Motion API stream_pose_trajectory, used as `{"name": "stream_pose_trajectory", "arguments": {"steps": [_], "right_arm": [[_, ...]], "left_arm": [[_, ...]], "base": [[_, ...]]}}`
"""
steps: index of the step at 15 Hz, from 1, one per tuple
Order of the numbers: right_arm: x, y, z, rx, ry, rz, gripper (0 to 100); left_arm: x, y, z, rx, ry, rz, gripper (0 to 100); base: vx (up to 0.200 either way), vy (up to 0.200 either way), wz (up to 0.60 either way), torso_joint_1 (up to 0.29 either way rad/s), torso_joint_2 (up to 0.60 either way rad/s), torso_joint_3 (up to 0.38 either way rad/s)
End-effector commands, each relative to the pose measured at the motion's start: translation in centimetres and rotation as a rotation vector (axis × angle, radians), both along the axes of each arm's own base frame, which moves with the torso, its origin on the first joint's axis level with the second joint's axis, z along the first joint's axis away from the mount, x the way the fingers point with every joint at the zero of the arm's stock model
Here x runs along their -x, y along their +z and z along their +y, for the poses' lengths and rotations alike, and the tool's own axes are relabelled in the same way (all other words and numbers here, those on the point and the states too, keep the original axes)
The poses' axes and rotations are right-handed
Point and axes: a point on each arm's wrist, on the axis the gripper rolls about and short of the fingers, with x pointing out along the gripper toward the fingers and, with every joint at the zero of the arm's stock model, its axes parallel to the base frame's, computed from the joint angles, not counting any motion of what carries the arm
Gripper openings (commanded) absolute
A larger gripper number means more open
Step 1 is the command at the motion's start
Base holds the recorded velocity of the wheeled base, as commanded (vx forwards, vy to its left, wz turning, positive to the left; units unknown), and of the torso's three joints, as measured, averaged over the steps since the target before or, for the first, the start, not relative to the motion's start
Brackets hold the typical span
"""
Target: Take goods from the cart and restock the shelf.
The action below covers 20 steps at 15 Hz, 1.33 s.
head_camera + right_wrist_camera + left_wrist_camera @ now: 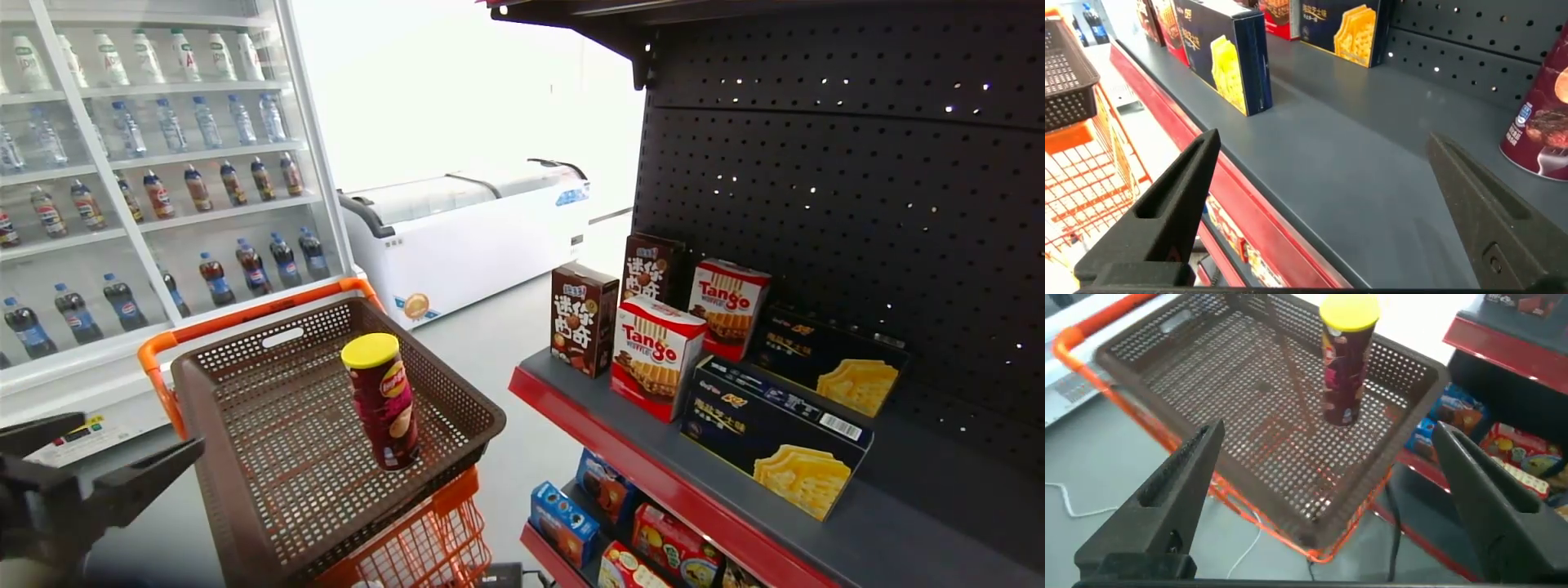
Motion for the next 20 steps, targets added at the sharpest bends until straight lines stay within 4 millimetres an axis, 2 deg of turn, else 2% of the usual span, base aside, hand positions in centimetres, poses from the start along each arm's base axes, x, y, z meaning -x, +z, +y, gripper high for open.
{"name": "stream_pose_trajectory", "arguments": {"steps": [1, 4, 5, 6, 7, 11, 15, 20], "right_arm": [[0.0, 0.0, 0.0, 0.001, 0.000, 0.000, 100], [0.0, 0.0, 0.0, -0.001, 0.000, 0.000, 100], [0.0, 0.0, 0.0, 0.001, 0.000, 0.000, 100], [0.0, 0.0, 0.0, 0.001, 0.000, 0.000, 100], [0.0, 0.0, 0.0, 0.001, 0.000, 0.000, 100], [0.0, 0.0, 0.0, 0.001, 0.000, 0.000, 100], [0.0, 0.0, 0.0, 0.001, 0.000, 0.000, 100], [0.0, 0.0, 0.0, 0.001, 0.000, 0.000, 100]], "left_arm": [[-7.0, -2.7, -1.0, 0.022, -0.130, 0.150, 100], [-9.9, -4.3, -1.5, 0.016, -0.152, 0.159, 100], [-10.3, -4.6, -1.6, 0.016, -0.152, 0.157, 100], [-11.7, -5.5, -1.7, 0.015, -0.154, 0.145, 100], [-12.1, -5.8, -1.8, 0.015, -0.155, 0.145, 100], [-15.7, -9.2, -2.5, 0.011, -0.172, 0.123, 100], [-17.7, -11.9, -3.1, 0.009, -0.184, 0.134, 100], [-19.2, -14.4, -4.1, 0.008, -0.212, 0.116, 100]], "base": [[0.000, 0.000, 0.00, 0.000, 0.00, 0.000], [0.000, 0.000, 0.00, 0.000, 0.00, 0.000], [0.000, 0.000, 0.00, 0.000, 0.00, 0.000], [0.000, 0.000, 0.00, 0.000, 0.00, 0.000], [0.000, 0.000, 0.00, 0.000, 0.00, 0.000], [0.000, 0.000, 0.00, 0.000, 0.00, 0.000], [0.000, 0.000, 0.00, 0.000, 0.00, 0.000], [0.000, 0.000, 0.00, 0.000, 0.00, 0.000]]}}
